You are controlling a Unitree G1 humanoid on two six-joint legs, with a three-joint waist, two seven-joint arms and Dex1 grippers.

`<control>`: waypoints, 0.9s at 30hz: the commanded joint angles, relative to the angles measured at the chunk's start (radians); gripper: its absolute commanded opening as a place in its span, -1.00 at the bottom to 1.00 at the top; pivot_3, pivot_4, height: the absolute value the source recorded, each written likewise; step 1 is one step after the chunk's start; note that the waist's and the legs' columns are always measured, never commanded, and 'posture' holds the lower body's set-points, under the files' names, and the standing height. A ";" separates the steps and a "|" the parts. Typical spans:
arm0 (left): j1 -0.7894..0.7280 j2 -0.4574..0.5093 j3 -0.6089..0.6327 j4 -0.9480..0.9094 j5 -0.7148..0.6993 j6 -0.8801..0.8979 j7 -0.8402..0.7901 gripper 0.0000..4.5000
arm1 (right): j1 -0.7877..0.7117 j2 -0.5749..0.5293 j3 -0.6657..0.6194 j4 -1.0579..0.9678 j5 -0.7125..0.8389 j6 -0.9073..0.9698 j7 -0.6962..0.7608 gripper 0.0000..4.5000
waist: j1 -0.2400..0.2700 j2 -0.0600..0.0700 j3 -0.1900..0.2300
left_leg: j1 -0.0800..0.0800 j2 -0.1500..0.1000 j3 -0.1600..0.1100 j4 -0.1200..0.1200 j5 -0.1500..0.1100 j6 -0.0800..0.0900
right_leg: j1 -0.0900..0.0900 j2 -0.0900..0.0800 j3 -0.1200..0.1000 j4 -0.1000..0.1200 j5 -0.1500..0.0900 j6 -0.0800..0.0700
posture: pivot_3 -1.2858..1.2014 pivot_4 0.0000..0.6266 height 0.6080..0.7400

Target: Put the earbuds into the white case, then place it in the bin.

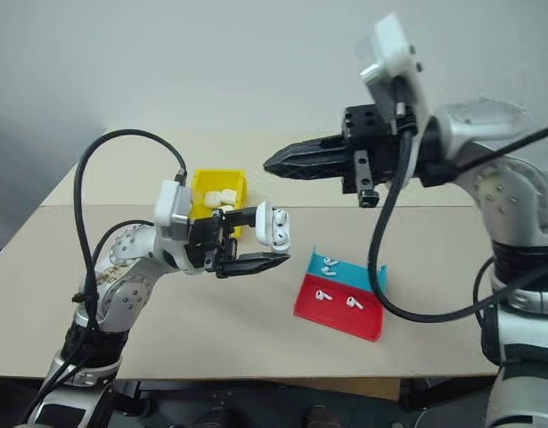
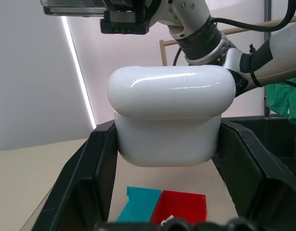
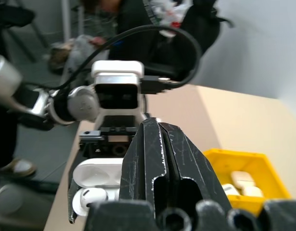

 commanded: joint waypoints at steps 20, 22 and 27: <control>-0.056 -0.025 0.000 0.033 0.071 -0.031 -0.017 0.24 | 0.003 -0.016 0.137 -0.042 -0.328 -0.124 0.247 -0.98 | 0.001 0.000 0.000 | 0.000 0.000 0.000 0.000 -0.001 0.001 | -0.001 0.000 0.000 0.000 0.000 0.000 | 0.03 -0.52 1.00; -0.055 -0.025 0.002 0.037 0.074 -0.036 -0.017 0.24 | 0.028 -0.035 0.126 -0.040 -0.341 -0.162 0.267 -0.98 | 0.001 0.000 0.000 | 0.000 0.000 0.000 0.000 -0.001 0.001 | 0.000 0.000 0.000 0.000 0.000 0.000 | 0.03 -0.52 1.00; -0.051 -0.027 0.007 0.042 0.075 -0.043 -0.020 0.24 | 0.044 -0.031 0.074 -0.043 -0.333 -0.192 0.258 -0.98 | 0.000 0.000 0.000 | 0.000 0.000 0.000 0.000 -0.001 0.001 | 0.000 0.000 0.000 0.001 0.000 0.000 | 0.03 -0.52 1.00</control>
